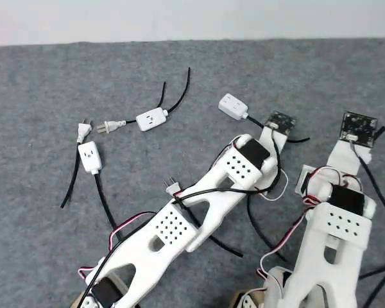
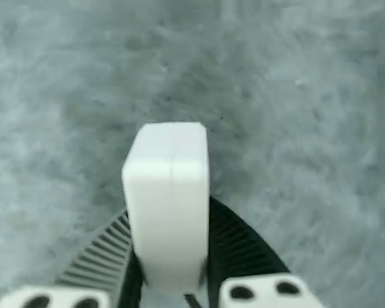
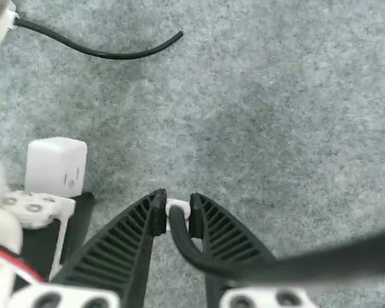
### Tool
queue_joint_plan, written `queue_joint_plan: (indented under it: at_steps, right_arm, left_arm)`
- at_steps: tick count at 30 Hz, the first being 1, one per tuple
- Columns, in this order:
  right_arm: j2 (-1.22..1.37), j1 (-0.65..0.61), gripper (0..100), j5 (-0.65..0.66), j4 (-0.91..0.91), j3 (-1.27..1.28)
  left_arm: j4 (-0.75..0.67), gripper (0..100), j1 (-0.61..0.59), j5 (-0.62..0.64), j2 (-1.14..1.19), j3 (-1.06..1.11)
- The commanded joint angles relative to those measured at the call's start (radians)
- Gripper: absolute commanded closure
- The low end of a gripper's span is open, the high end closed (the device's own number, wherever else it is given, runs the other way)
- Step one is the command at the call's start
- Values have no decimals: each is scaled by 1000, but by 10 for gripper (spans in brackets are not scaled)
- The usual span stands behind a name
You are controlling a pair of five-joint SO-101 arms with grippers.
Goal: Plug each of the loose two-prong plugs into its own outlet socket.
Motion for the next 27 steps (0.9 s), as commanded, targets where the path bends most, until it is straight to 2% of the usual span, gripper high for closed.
queue_joint_plan:
  at_steps: [1, 4, 8, 13, 16, 18, 23, 27]
  right_arm:
    - [-10, 8, 991, 2, -21, -6]
    - [-10, 10, 991, 2, -35, -5]
    - [-7, 10, 991, 2, -35, -5]
    - [-5, 7, 991, 2, -35, -5]
    - [-5, 7, 991, 2, -36, -5]
    - [-5, 7, 991, 0, -36, -5]
    - [-4, 10, 991, 0, -36, -5]
    - [-10, 10, 991, 0, -39, 8]
  left_arm:
    - [57, 988, -17, -275, -92, 117]
    - [55, 988, -63, -493, -187, 259]
    - [55, 988, -138, -701, -321, 407]
    - [55, 988, -195, -1039, -545, 645]
    - [43, 988, -189, -1149, -697, 780]
    - [-3, 988, -160, -1111, -778, 809]
    - [-192, 988, -124, -733, -830, 809]
    - [-387, 988, -135, -615, -767, 897]
